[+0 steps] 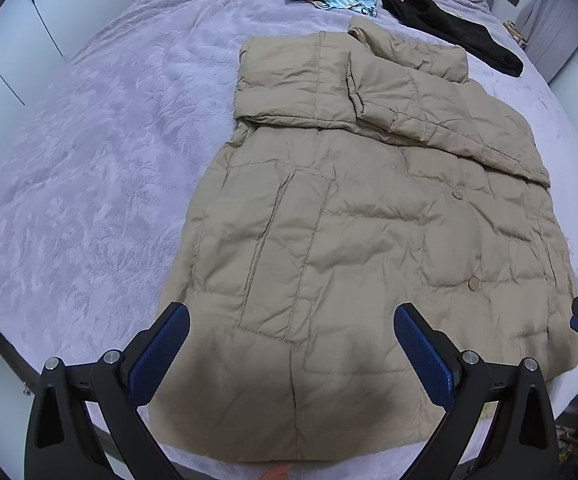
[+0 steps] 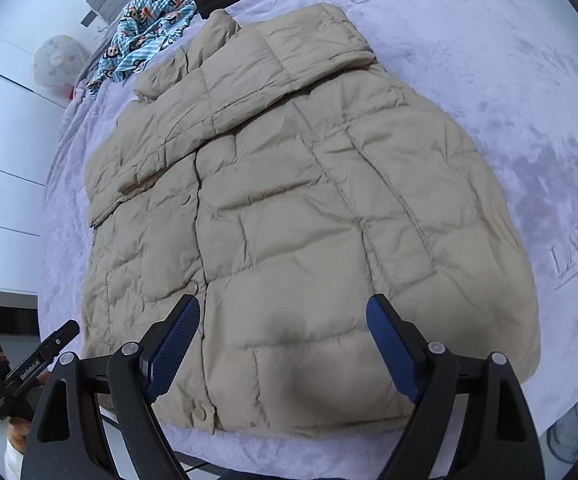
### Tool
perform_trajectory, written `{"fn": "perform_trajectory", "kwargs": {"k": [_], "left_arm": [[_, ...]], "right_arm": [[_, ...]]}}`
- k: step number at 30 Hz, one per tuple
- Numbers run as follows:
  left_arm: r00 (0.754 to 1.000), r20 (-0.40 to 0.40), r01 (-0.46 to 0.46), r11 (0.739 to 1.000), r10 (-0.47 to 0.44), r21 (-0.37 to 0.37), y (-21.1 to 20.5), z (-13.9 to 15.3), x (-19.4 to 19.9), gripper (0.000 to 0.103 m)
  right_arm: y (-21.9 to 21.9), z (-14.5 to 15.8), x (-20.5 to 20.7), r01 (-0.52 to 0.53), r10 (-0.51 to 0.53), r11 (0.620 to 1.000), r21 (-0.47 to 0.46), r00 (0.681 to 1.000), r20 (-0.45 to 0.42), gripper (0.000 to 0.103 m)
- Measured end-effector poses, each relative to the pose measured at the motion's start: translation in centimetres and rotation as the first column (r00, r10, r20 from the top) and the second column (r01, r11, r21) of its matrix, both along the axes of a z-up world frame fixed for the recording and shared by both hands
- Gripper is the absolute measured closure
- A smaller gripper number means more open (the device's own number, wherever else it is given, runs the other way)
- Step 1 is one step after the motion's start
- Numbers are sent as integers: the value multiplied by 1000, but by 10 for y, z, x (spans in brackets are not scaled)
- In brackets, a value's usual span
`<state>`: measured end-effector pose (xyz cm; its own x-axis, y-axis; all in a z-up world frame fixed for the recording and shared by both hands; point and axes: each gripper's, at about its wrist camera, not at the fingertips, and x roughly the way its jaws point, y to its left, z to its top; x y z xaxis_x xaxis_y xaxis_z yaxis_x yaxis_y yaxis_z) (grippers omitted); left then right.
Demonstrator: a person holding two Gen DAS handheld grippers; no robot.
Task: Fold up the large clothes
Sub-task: 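Open both tools and lift them off the folded jacket, then move both open tools down to the jacket hem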
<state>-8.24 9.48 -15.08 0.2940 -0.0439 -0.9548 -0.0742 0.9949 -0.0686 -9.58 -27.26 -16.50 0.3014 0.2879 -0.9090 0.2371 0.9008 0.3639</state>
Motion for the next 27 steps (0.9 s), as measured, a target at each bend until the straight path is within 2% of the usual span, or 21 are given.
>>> {"fn": "perform_trajectory", "kwargs": {"k": [4, 8, 14, 17, 20, 22, 27], "left_arm": [[1000, -8, 29, 1000, -29, -8, 6, 1, -17, 1], [998, -7, 57, 997, -57, 45, 6, 3, -34, 1], [999, -24, 36, 997, -35, 72, 19, 1, -58, 1], [996, -84, 23, 1000, -24, -6, 29, -10, -70, 1], [993, -118, -37, 996, 27, -76, 36, -18, -85, 1], [989, -132, -81, 986, 62, -143, 41, -21, -93, 1], [976, -159, -184, 952, 148, -244, 52, -29, -111, 1]], "right_arm": [[13, 8, -25, 4, -4, 1000, 17, 1000, 21, 15], [19, 18, -45, 29, -30, 999, 29, 999, 40, 15], [19, 25, -56, 47, -49, 997, 67, 999, 23, 15], [18, 23, -54, 22, -21, 997, 72, 1000, -21, 15], [6, 16, -56, 38, -30, 993, 114, 997, -70, 15], [-7, 10, -61, 72, -61, 990, 125, 994, -87, 15], [-47, -14, -77, 196, -168, 967, 163, 971, -172, 15]]}}
